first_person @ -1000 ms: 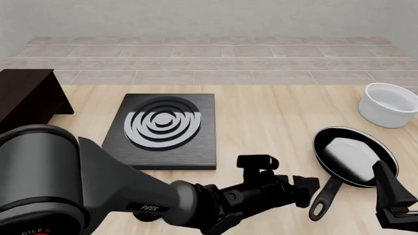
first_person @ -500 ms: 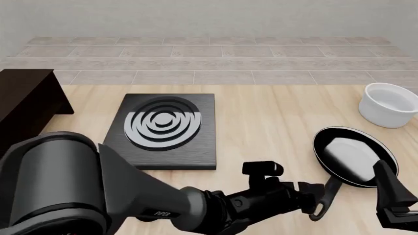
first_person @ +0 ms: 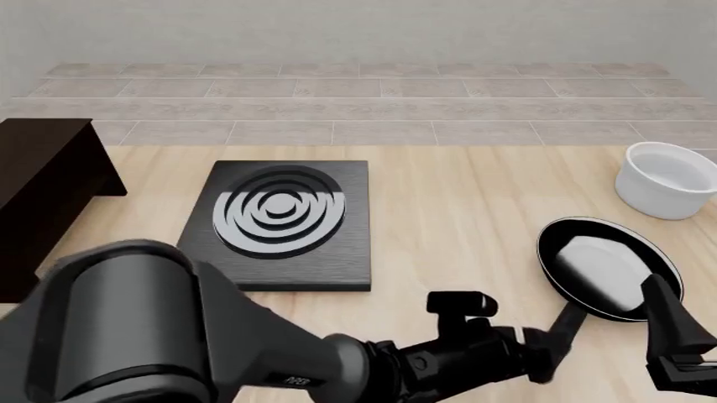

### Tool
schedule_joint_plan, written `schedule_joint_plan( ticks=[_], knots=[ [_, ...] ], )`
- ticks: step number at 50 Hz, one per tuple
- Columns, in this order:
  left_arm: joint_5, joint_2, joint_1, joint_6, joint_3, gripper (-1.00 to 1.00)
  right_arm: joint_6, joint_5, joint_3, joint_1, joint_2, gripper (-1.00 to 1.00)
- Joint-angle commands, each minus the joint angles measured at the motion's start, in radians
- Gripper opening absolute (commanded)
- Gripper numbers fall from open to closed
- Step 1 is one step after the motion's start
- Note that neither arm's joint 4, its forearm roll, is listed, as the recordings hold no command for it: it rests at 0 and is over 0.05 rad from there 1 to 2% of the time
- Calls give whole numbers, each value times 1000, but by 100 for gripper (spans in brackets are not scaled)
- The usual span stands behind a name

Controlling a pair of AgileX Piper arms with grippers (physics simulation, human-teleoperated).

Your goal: Put the frying pan on top of the cabinet.

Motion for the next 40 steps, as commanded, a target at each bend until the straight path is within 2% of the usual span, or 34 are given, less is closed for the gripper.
schedule_joint_plan(
  ticks=[1, 21, 40],
  knots=[
    [-3, 14, -15, -5, -12, 100, 1, -1, 0, -1, 0, 100],
    [15, 22, -27, 7, -40, 100, -7, -4, 1, -1, 0, 100],
    [10, 64, -21, -35, -60, 100, -4, -3, 0, -4, 0, 100]
  ],
)
